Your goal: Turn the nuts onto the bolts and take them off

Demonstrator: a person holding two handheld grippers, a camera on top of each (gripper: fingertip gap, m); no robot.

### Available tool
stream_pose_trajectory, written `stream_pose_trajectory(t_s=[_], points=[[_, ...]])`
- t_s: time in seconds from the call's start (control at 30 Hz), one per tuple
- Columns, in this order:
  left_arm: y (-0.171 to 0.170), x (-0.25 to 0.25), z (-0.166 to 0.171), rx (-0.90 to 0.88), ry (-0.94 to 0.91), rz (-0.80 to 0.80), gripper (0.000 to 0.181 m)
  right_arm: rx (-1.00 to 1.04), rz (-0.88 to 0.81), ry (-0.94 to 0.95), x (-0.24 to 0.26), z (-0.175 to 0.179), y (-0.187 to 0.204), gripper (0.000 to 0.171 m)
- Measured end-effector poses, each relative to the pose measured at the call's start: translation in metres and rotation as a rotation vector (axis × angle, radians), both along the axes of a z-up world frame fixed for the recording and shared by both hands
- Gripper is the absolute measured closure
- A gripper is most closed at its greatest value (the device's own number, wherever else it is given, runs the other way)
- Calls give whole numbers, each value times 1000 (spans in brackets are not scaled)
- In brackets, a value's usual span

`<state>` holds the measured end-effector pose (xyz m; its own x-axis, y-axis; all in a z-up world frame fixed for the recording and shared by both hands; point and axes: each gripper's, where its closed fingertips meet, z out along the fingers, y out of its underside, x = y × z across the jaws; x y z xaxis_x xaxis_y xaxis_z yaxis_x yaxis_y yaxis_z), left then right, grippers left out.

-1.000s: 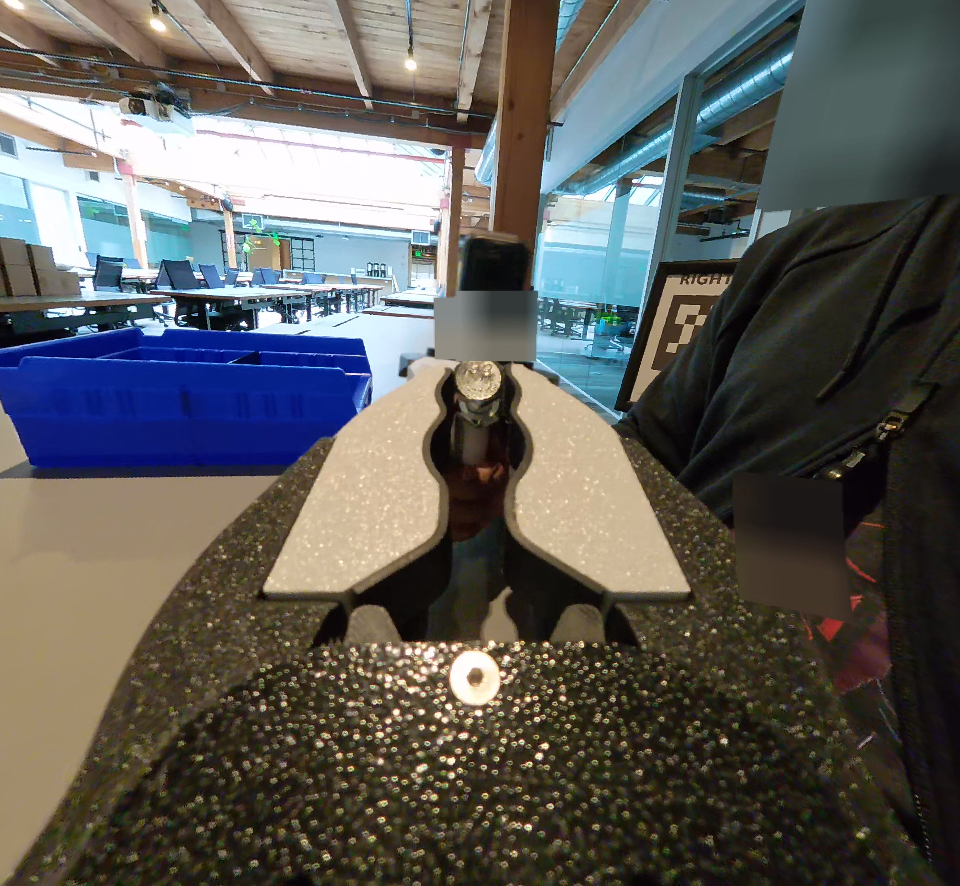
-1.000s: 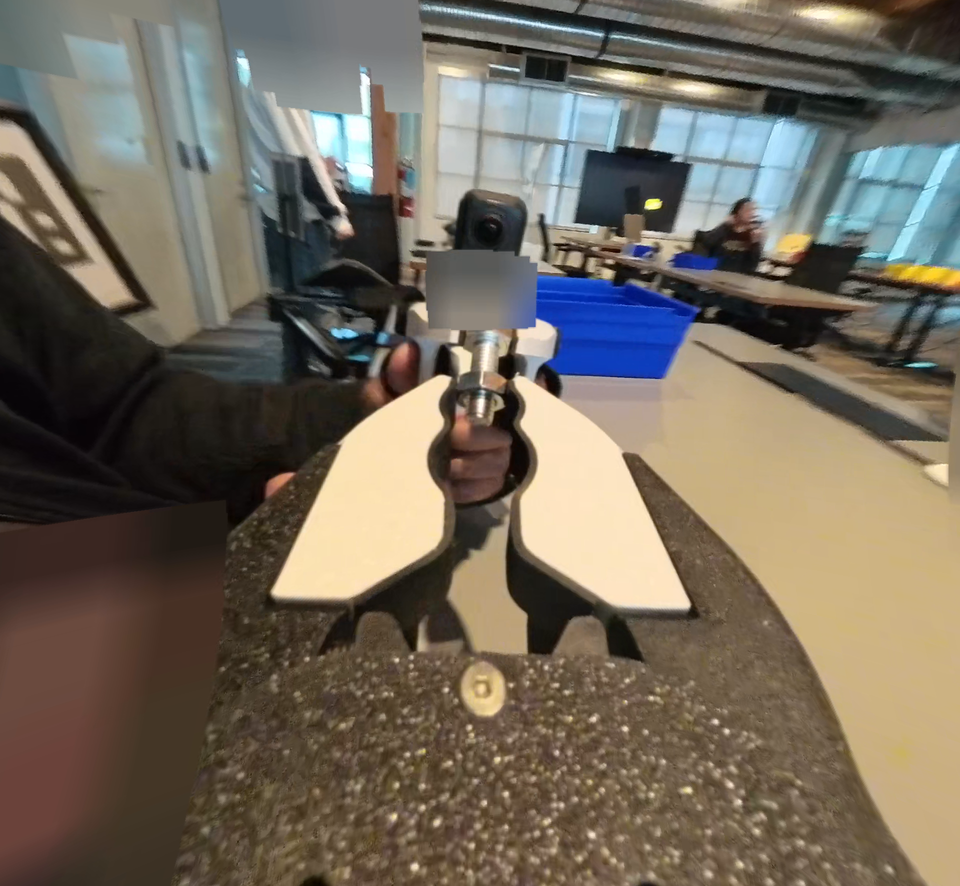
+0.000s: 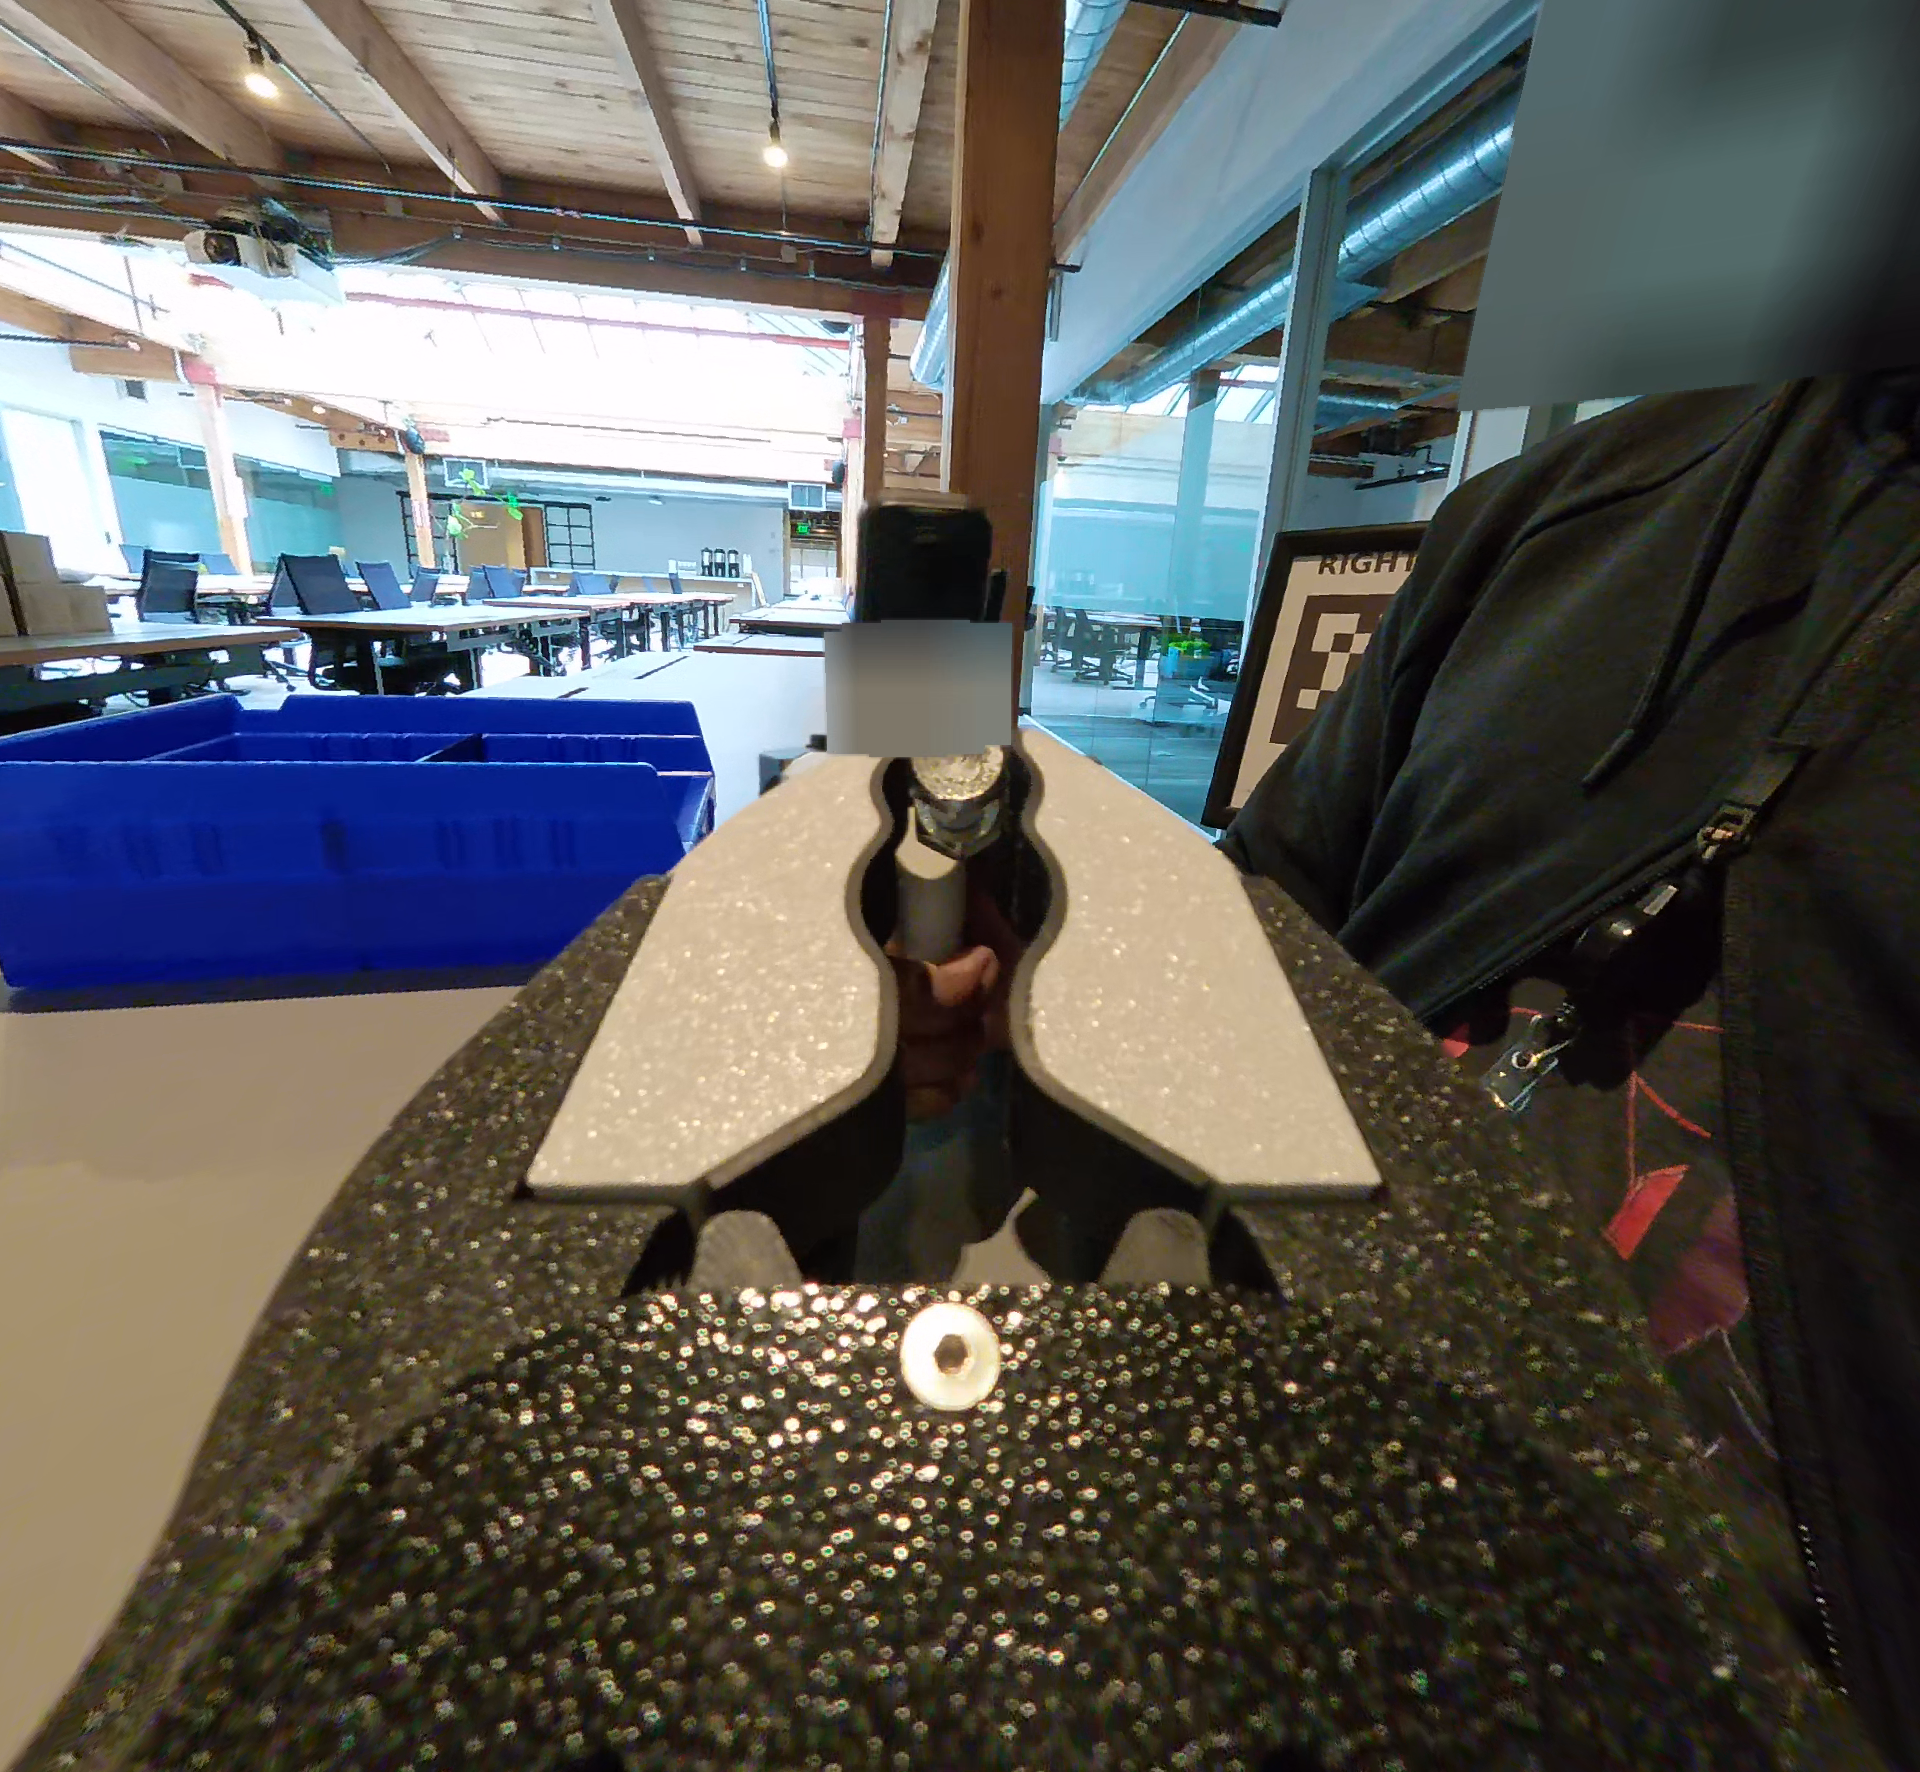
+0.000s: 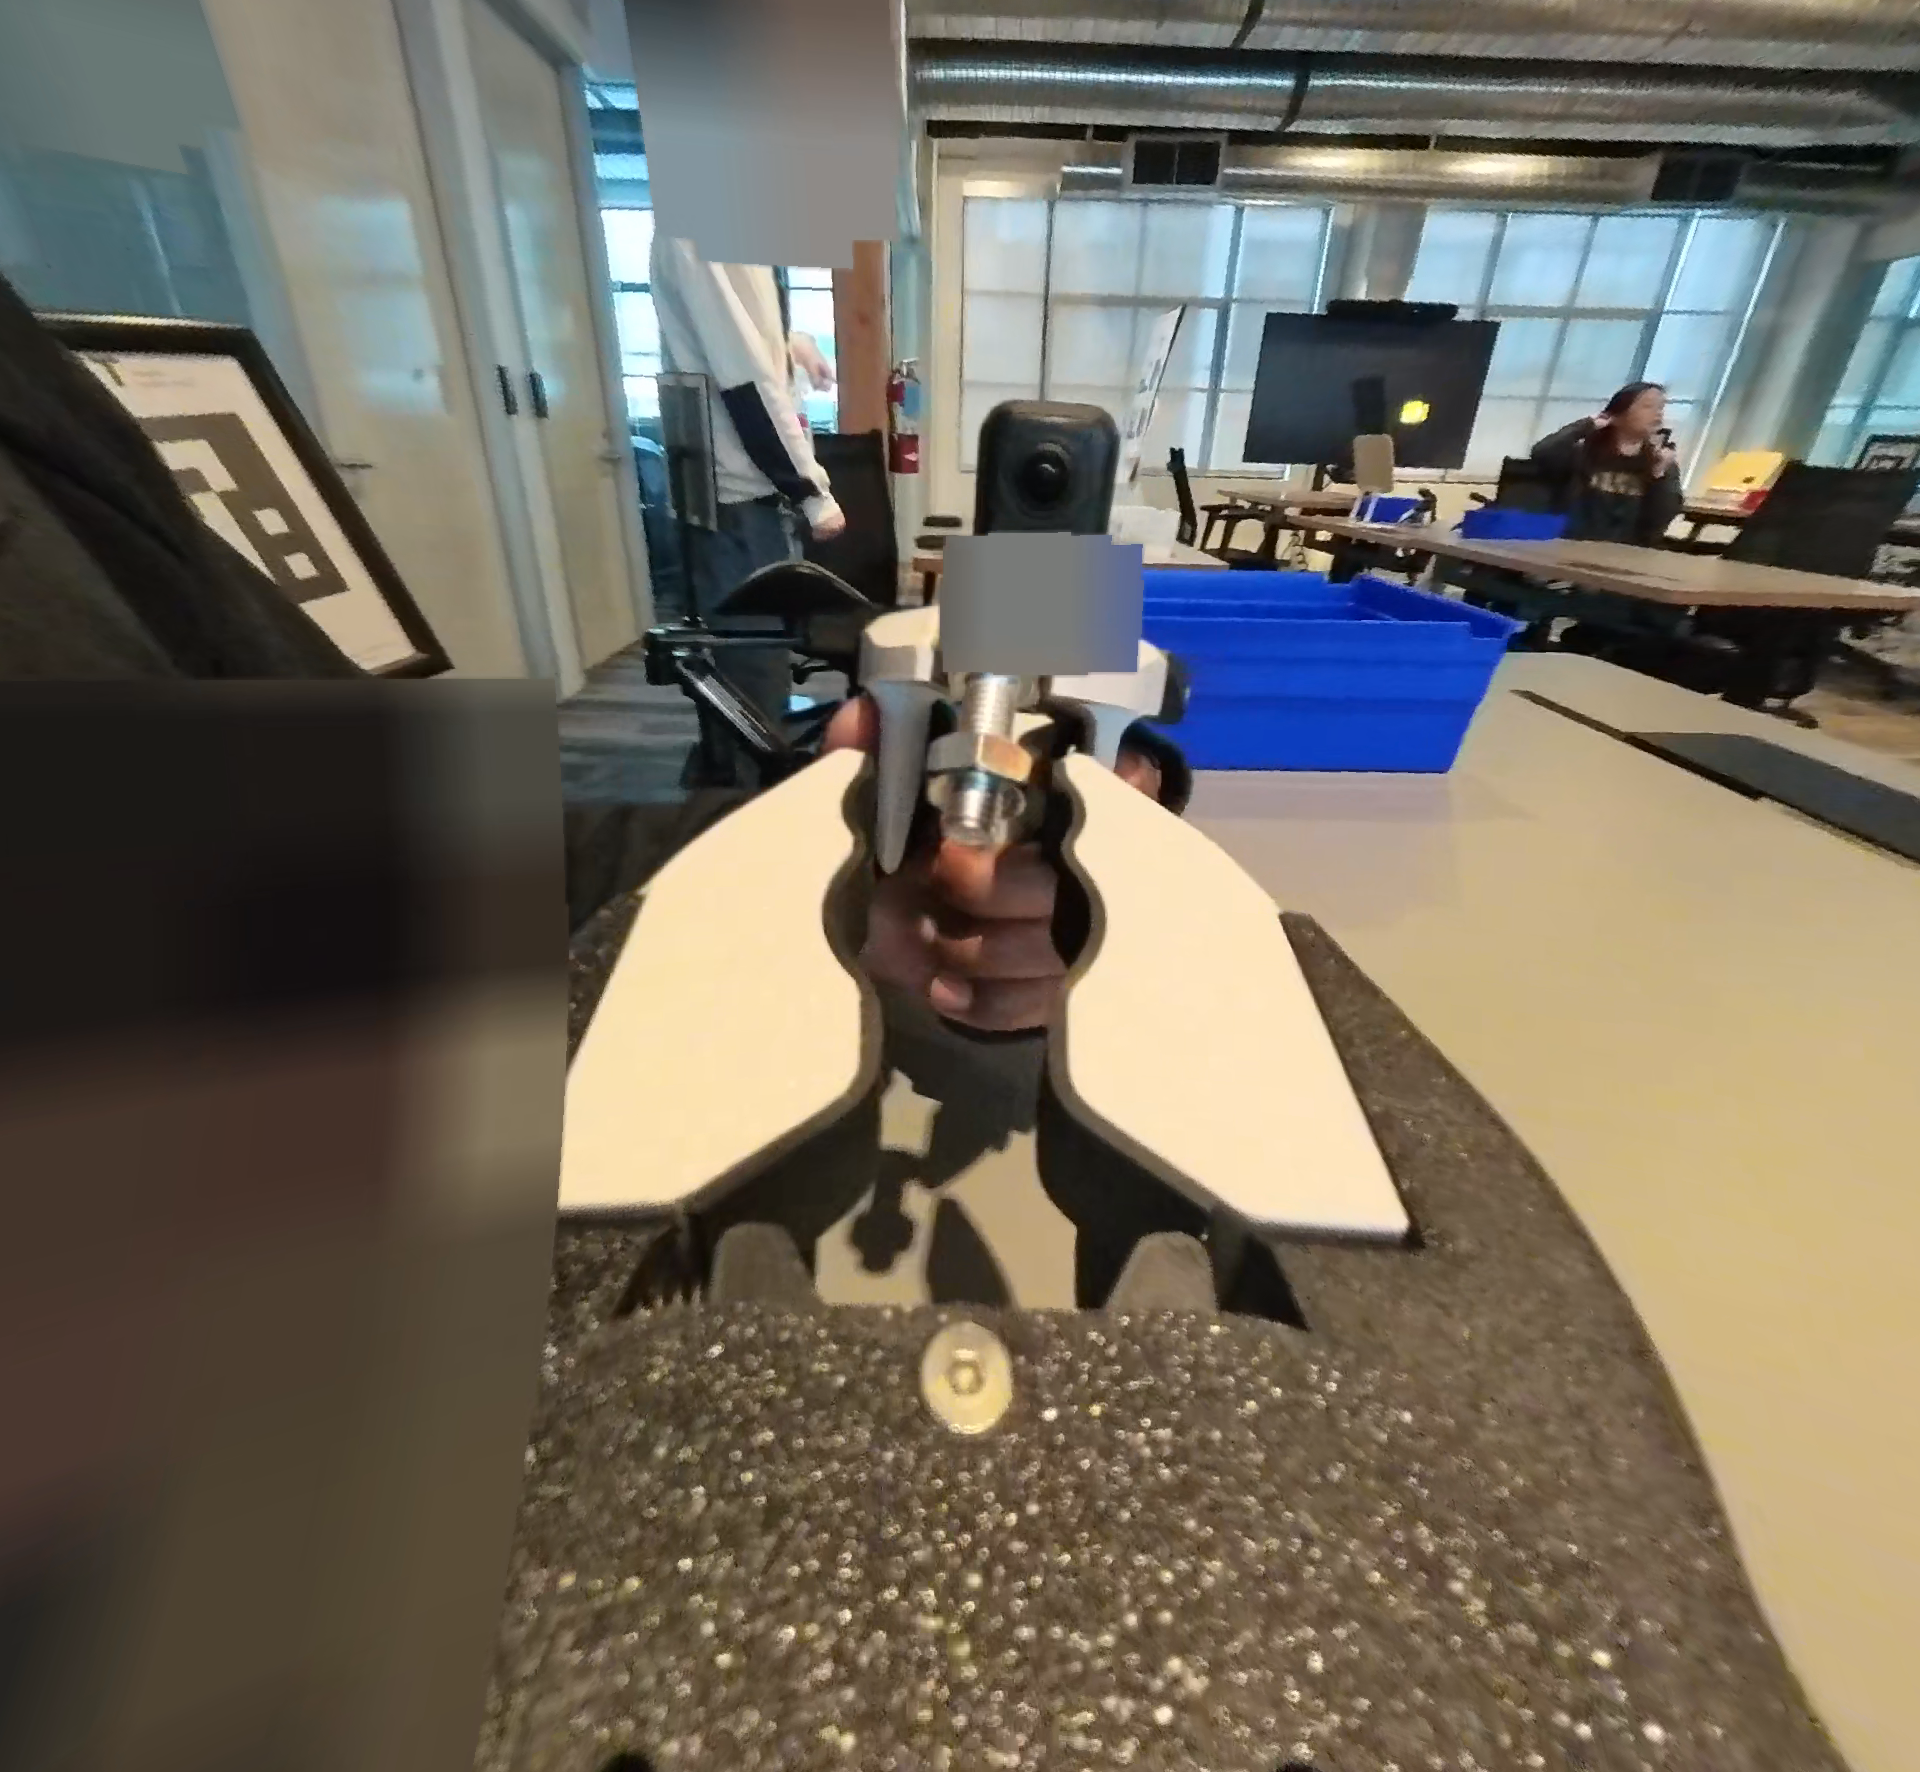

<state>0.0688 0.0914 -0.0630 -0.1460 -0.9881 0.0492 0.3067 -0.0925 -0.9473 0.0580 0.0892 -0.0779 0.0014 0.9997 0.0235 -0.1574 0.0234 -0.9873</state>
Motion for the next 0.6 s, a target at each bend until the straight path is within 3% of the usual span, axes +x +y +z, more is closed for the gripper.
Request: stream_pose_trajectory(t_s=[0.13,0.23,0.47,0.6], points=[[0,0,0,-2,1,-3,164,-41,20,17,3,2,2,153],[2,1,-2,-14,8,3,164,68,-65,-14,4,1,5,153],[9,1,-7,-69,31,13,165,796,-577,-216,6,-6,18,153],[8,-2,-2,-65,0,7,165,655,-466,-152,2,-3,10,143]])
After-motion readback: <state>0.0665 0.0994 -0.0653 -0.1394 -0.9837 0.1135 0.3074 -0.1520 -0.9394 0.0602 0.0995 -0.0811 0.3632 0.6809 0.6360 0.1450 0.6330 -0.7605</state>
